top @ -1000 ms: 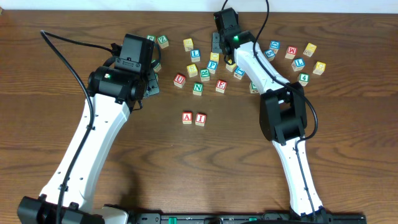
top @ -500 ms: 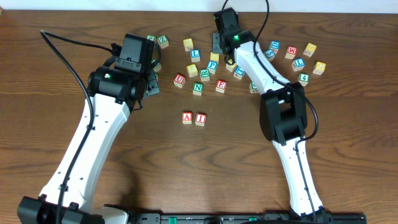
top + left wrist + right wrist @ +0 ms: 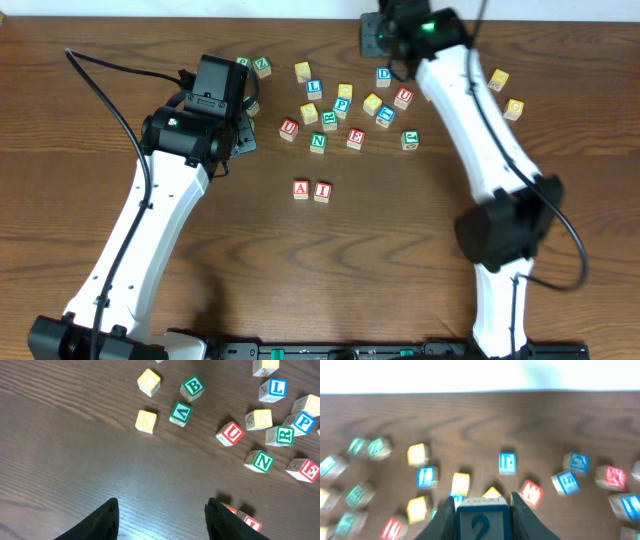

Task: Spell out AI2
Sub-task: 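Carry the blue 2 block and set it right of the I block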

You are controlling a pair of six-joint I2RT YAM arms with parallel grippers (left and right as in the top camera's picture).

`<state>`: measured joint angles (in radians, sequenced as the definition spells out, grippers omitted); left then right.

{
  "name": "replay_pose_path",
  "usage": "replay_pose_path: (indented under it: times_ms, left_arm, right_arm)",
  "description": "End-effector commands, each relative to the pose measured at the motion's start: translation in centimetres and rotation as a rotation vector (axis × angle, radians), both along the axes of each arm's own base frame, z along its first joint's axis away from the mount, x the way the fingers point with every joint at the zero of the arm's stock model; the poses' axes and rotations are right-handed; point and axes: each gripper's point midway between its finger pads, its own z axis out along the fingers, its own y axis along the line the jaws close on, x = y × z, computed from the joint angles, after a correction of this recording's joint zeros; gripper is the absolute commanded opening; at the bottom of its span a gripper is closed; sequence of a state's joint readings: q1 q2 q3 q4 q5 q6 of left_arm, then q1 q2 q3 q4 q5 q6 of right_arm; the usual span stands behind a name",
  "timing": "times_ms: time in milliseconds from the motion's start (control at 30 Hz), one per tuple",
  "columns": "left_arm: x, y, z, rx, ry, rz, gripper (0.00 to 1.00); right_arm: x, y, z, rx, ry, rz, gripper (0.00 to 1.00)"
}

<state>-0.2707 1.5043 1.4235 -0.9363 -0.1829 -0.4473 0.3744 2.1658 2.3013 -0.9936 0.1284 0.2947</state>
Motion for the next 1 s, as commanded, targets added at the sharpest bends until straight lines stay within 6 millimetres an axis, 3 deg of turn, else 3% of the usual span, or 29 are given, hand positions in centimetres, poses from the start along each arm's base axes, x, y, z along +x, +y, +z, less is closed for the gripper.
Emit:
replay_pose_path:
  times_ms: [0,233,500,767,967]
  left_arm:
    - [-0.1,0.4,0.2,0.010,-0.006,0.004,0.54]
    - [0.5,0.9,0.6,0.034,-0.039,0.023,0.54]
    - [1.0,1.3,1.0,0.051,-0.067,0.038,0.55]
    - [1.0,1.3,1.0,0.051,-0.066,0.038,0.55]
    - [1.0,1.3,1.0,0.051,-0.067,0.038,0.55]
  right_arm:
    - [-2.6,0.6,0.9,0.043,0.068,0.070,0.15]
    - [-8.8,0.4,-3.5,0.026,0.385,0.098,0.10]
    - [-14.3,1.2,-9.3,-0.041,0.642,0.120,0.08]
    - [-18.0,3.0,-14.8,-0.063,0.771,0.164,0.08]
    - [-19.6,3.8,-17.7,-0.088,0.798,0.195,0.13]
